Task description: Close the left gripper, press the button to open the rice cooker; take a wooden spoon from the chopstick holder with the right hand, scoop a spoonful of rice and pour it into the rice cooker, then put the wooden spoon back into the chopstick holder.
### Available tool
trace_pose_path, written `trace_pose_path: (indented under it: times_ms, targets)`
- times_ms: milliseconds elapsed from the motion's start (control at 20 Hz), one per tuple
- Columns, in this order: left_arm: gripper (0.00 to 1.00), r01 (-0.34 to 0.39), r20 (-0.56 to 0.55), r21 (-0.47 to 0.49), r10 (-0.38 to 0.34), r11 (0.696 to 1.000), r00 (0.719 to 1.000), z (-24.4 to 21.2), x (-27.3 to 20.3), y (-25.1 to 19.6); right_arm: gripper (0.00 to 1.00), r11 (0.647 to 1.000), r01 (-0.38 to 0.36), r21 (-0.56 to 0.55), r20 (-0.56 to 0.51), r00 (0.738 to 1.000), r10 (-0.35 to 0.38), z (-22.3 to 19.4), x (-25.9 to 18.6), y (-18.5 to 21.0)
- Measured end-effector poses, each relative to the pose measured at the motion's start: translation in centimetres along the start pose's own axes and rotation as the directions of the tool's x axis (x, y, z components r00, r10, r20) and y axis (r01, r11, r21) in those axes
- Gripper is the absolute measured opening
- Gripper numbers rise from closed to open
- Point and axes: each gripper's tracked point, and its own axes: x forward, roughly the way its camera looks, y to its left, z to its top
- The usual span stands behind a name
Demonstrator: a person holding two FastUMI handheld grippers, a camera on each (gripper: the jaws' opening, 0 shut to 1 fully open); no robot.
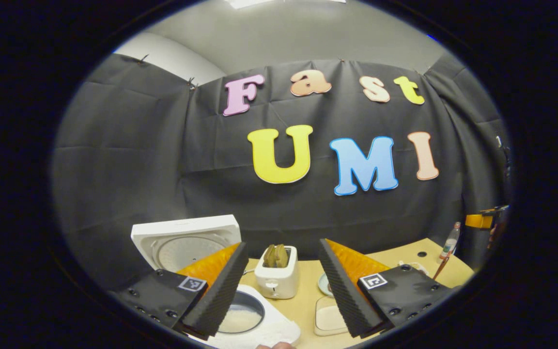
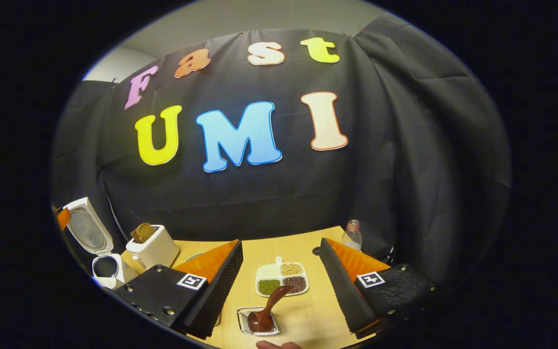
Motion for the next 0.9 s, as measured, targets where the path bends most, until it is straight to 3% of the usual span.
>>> trace_pose_path:
  times_ms: [250,400,650,900]
  targets:
    - [1.00,0.007,-0.006,0.028,-0.007,1.000,1.000,-0.4,-0.1,-0.6,0.98,1.000,0.005,0.006,-0.100,0.995,-0.005,-4.6,1.2,-0.8]
    - [1.00,-0.002,-0.010,-0.015,0.002,1.000,1.000,-0.7,-0.3,-0.5,0.98,1.000,0.004,0.024,-0.150,0.989,-0.001,-7.8,2.3,-0.7]
    - [0.99,-0.021,-0.034,0.007,0.021,1.000,0.999,-1.2,-0.5,0.5,0.97,0.996,-0.067,-0.059,-0.241,0.969,0.051,-13.4,4.5,0.7]
    - [0.96,-0.057,-0.054,0.027,0.058,0.998,0.997,-1.8,-1.5,1.6,0.98,0.997,-0.072,0.015,-0.290,0.954,0.074,-15.5,7.7,1.0]
